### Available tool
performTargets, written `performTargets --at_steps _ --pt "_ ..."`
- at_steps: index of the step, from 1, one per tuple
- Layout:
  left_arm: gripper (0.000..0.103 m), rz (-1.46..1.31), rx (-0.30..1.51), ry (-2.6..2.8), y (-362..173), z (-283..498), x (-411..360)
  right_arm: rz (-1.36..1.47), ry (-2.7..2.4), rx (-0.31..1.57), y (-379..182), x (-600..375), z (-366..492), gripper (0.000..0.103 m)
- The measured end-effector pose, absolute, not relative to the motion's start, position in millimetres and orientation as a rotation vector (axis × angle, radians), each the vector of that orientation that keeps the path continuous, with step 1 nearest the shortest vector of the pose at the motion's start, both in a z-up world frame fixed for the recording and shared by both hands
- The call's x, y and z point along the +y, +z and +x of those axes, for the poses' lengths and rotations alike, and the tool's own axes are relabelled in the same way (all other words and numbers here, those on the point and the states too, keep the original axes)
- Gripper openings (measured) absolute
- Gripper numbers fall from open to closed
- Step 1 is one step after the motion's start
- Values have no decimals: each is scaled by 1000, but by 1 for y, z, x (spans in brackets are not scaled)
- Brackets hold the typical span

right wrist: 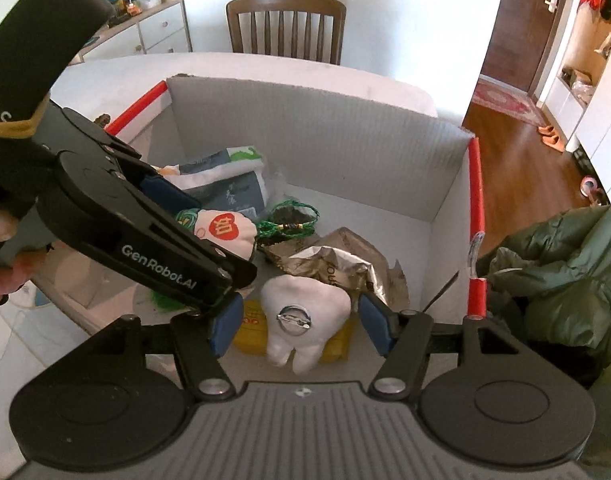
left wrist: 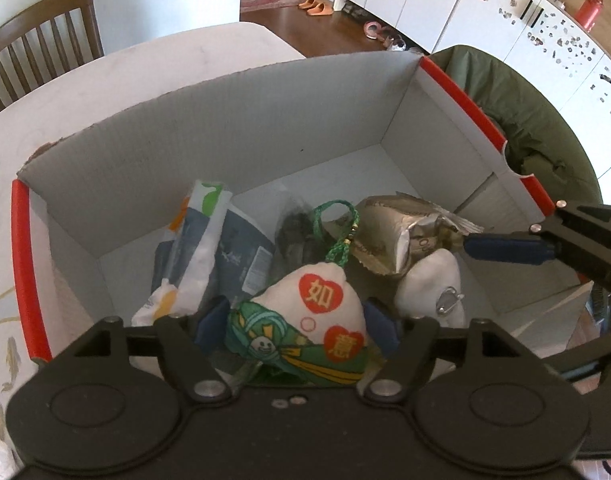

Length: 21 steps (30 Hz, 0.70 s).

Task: Organize objects
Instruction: 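Open both grippers to release the plush and sachet into the shoebox, then withdraw both tools from the shoebox back toward the table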

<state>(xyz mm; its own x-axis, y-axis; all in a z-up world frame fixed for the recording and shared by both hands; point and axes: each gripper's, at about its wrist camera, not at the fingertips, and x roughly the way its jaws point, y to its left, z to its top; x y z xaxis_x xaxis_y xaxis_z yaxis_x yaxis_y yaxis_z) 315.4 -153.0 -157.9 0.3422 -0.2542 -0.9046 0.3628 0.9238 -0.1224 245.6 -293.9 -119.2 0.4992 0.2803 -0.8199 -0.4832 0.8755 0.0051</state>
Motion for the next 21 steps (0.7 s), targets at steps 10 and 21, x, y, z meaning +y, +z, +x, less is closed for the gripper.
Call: performTargets --at_steps 10,21 --pt "85 61 1101 -398 -143 301 -141 -190 485 889 -99 -303 232 70" --pt "87 12 959 -390 -98 264 -121 -112 451 818 -68 -303 212 71"
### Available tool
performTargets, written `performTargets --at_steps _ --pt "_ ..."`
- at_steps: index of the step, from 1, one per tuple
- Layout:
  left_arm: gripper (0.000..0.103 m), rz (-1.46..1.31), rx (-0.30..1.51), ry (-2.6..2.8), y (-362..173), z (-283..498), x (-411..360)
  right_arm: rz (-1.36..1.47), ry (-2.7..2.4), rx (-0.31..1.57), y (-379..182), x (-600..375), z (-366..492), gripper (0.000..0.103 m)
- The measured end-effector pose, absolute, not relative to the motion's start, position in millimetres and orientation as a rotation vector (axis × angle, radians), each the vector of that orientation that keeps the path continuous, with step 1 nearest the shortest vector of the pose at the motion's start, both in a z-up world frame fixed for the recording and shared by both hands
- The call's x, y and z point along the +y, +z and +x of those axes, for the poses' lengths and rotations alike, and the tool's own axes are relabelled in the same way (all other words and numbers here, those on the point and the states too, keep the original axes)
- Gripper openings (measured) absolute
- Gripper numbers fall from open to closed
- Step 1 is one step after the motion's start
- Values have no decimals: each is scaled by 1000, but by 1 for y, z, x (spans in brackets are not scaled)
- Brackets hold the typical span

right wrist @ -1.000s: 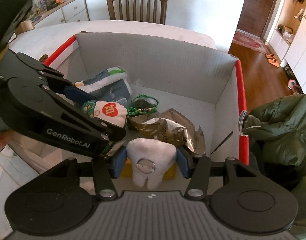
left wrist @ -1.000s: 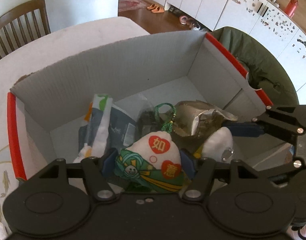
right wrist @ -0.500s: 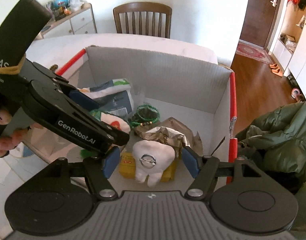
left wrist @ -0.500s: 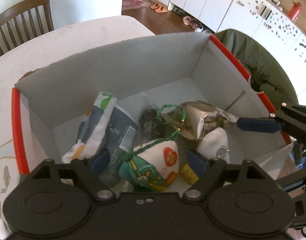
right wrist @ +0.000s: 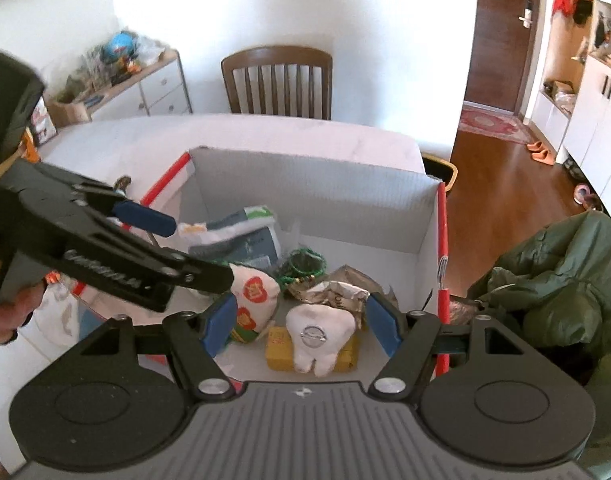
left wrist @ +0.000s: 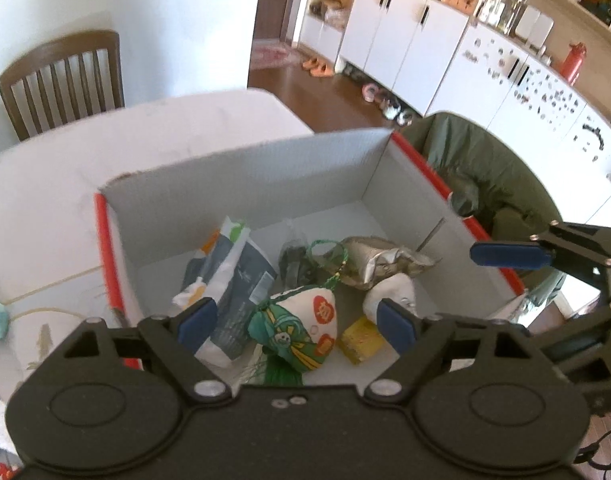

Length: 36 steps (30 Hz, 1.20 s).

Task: Organize objects
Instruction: 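Withdraw both tools from the shoebox back toward the table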

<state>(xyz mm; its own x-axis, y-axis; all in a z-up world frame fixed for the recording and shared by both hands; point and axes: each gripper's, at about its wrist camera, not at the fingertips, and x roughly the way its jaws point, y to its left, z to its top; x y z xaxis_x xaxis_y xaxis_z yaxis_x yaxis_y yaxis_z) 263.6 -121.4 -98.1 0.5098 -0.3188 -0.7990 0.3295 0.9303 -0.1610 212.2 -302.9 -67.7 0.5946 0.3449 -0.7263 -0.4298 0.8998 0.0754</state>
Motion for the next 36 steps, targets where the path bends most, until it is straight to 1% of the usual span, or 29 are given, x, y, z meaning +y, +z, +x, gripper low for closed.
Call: performTargets --at_steps 3,8,11,15,19,28,36 --pt "87 8 917 -385 -85 255 -118 -96 457 798 -59 -298 204 71" --pt "92 -10 851 -371 -65 233 -108 -74 480 765 -42 -284 190 71" --pt "95 -20 820 -368 -54 221 -96 -67 489 746 -34 -274 181 77" --pt "100 -35 788 -360 -44 207 -78 -67 503 723 -24 -258 168 78" --pt "102 -49 756 -337 -36 195 -53 -57 506 709 -17 -241 157 80" --pt "102 -65 715 -322 -23 173 2 -25 511 704 -11 -192 144 80" --pt "103 -81 718 -292 -25 164 53 5 523 706 -10 -146 139 80"
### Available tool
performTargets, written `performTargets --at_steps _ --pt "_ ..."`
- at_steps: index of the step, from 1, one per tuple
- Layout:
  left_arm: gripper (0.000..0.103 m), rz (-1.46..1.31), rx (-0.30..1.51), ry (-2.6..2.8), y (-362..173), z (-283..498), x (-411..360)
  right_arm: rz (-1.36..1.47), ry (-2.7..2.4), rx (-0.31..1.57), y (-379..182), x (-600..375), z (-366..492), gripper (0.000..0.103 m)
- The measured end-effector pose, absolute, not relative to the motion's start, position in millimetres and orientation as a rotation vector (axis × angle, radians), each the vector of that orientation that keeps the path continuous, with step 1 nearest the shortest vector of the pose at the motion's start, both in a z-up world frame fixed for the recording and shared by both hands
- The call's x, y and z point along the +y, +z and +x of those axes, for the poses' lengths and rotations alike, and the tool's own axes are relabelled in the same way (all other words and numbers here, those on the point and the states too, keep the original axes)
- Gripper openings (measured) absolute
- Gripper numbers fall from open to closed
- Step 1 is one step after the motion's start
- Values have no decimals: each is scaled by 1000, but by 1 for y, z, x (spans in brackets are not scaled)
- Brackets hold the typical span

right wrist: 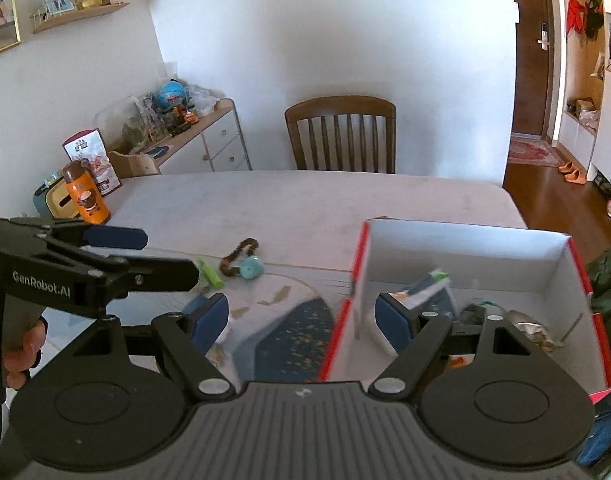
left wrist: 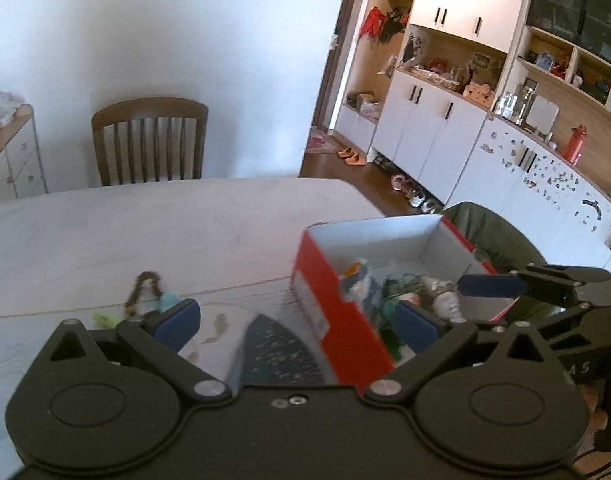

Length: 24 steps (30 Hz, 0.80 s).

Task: Organize objects
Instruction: 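Withdraw both tools from the shoebox back toward the table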

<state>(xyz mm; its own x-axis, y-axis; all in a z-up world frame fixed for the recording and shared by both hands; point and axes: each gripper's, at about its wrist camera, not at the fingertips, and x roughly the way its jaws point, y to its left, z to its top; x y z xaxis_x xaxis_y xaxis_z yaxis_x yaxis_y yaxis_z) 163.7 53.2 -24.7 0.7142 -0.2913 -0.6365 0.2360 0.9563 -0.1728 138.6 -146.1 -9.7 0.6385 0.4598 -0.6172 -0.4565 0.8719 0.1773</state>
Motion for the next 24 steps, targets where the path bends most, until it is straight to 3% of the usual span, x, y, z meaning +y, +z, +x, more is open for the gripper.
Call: performTargets --at_steps 7,24 --pt "103 -52 705 -245 -44 154 91 24 525 732 -21 -109 143 85" --pt "102 -134 837 -220 -117 156 159 -50 565 848 -68 -31 174 85"
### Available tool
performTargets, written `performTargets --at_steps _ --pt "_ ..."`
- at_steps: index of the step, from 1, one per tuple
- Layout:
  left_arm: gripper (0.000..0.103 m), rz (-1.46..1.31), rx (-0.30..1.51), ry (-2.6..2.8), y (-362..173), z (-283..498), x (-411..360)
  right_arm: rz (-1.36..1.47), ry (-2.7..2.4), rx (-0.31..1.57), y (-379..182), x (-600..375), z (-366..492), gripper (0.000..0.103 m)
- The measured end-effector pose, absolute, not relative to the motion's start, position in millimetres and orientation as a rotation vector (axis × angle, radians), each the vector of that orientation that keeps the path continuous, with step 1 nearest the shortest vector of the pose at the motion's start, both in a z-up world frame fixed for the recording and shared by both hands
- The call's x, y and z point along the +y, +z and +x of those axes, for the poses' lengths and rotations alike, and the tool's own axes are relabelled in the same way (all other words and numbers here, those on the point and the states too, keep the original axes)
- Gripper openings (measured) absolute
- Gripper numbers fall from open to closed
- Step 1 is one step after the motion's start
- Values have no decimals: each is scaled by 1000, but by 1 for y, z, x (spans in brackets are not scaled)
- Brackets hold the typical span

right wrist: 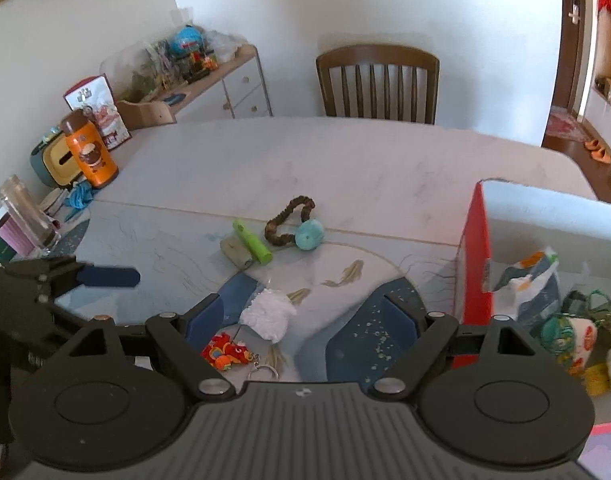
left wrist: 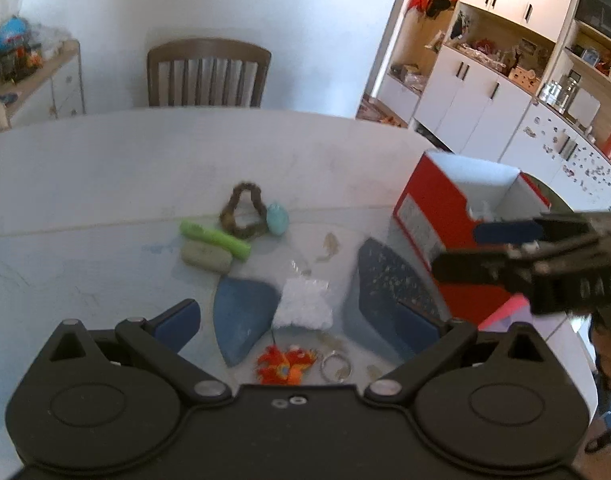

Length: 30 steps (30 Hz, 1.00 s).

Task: Organize objects
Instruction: 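Withdraw both tools from the shoebox back toward the table, then grasp the foam bead bag with the right gripper while the left grasps the red toy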

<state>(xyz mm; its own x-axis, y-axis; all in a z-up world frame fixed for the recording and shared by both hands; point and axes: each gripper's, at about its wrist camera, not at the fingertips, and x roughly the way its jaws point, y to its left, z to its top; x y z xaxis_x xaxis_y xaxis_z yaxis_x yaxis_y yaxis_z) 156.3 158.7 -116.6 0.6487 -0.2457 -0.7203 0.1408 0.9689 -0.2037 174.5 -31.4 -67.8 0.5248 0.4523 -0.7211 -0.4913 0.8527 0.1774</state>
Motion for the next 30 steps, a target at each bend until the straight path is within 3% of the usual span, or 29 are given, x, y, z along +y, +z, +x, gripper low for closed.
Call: performTargets --at_steps 14,30 --pt "100 -104 902 -252 -179 164 163 -100 556 987 -124 20 210 85" --pt "69 10 882 -305 -195 160 155 -155 580 1050 -153 52 226 81"
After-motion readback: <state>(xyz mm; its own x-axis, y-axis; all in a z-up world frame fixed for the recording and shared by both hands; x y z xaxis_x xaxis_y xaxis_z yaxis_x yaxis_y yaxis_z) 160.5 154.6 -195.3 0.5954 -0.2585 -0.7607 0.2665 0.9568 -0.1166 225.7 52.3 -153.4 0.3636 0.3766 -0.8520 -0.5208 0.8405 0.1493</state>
